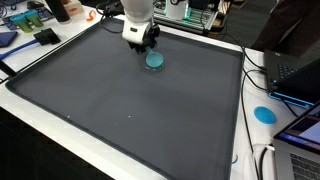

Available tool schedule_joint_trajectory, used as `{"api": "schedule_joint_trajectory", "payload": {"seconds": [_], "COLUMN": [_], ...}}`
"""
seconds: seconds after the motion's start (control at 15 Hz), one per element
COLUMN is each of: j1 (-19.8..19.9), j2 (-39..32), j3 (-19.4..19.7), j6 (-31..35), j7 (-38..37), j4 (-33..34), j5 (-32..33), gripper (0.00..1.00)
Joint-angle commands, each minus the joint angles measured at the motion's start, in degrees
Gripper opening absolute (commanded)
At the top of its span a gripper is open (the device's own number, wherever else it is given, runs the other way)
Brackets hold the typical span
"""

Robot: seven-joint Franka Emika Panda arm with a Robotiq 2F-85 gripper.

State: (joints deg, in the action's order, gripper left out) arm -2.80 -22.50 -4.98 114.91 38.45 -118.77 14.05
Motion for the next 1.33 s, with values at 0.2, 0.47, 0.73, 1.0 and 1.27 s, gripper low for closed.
{"api": "schedule_joint_trajectory", "payload": {"seconds": [0.2,0.47,0.73,1.0,1.27], "j1": [1.6,1.7,1.7,1.6,1.8], "j2": [4.4,6.8,9.8,13.3,15.6], "j3": [-1.2,-1.3,-1.2,-0.9,-0.9], "j6": [7.4,11.4,15.3,18.6,22.3], "j7": [0.6,0.6,0.4,0.4,1.6], "j4": [-5.7,-8.7,-11.5,-14.1,-15.7], "j5": [-2.1,-2.5,-3.0,-3.8,-6.8], "gripper": [0.31,0.31,0.31,0.31,0.31]}}
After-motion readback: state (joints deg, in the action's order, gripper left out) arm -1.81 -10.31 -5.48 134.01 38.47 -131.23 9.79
